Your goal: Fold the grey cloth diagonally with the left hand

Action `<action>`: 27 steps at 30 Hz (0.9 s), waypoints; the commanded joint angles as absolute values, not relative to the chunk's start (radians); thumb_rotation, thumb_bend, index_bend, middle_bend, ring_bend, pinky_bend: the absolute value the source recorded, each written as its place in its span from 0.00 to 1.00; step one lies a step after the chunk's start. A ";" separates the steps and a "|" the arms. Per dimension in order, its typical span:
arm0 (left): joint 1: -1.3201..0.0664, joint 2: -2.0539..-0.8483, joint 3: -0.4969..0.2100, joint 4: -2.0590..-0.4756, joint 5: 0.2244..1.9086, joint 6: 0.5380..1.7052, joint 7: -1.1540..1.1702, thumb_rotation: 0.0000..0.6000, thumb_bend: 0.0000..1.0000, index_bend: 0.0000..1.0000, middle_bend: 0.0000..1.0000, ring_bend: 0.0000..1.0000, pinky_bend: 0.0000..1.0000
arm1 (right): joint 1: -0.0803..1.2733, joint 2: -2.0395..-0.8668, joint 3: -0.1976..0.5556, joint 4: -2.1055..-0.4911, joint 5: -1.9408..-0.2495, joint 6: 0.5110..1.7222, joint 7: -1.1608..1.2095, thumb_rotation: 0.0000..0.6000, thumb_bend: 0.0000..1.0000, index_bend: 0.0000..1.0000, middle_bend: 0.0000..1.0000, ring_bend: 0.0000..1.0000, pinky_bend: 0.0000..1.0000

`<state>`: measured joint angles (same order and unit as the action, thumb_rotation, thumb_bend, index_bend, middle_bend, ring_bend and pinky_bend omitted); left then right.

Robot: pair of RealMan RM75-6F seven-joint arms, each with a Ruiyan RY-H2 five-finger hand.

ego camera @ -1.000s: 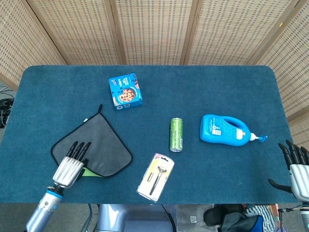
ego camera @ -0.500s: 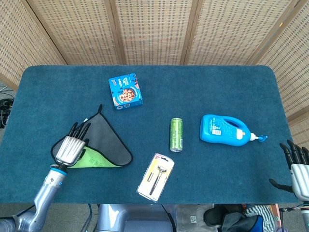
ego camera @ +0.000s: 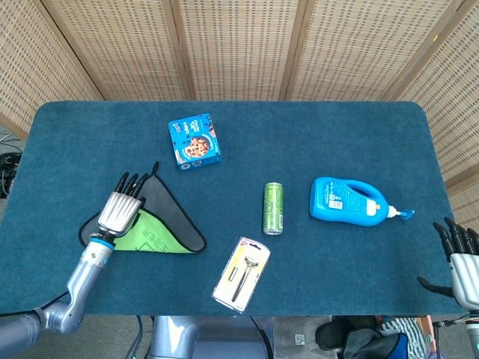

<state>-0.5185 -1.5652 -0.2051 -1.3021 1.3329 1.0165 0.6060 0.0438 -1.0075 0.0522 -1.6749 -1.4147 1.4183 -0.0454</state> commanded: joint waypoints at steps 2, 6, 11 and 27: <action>-0.549 -1.597 -0.218 -1.250 1.294 0.991 0.608 1.00 0.45 0.59 0.00 0.00 0.00 | 0.045 -1.009 0.052 -1.672 -1.411 1.414 -0.045 1.00 0.00 0.00 0.00 0.00 0.00; -0.579 -1.621 -0.226 -1.196 1.269 0.968 0.605 1.00 0.45 0.59 0.00 0.00 0.00 | 0.047 -1.011 0.053 -1.671 -1.406 1.408 -0.046 1.00 0.00 0.00 0.00 0.00 0.00; -0.625 -1.652 -0.241 -1.128 1.244 0.942 0.603 1.00 0.45 0.59 0.00 0.00 0.00 | 0.048 -1.015 0.051 -1.665 -1.403 1.402 -0.045 1.00 0.00 0.00 0.00 0.00 0.00; -0.748 -1.716 -0.280 -0.988 1.121 0.872 0.633 1.00 0.45 0.59 0.00 0.00 0.00 | 0.054 -1.021 0.051 -1.652 -1.396 1.388 -0.039 1.00 0.00 0.00 0.00 0.00 0.00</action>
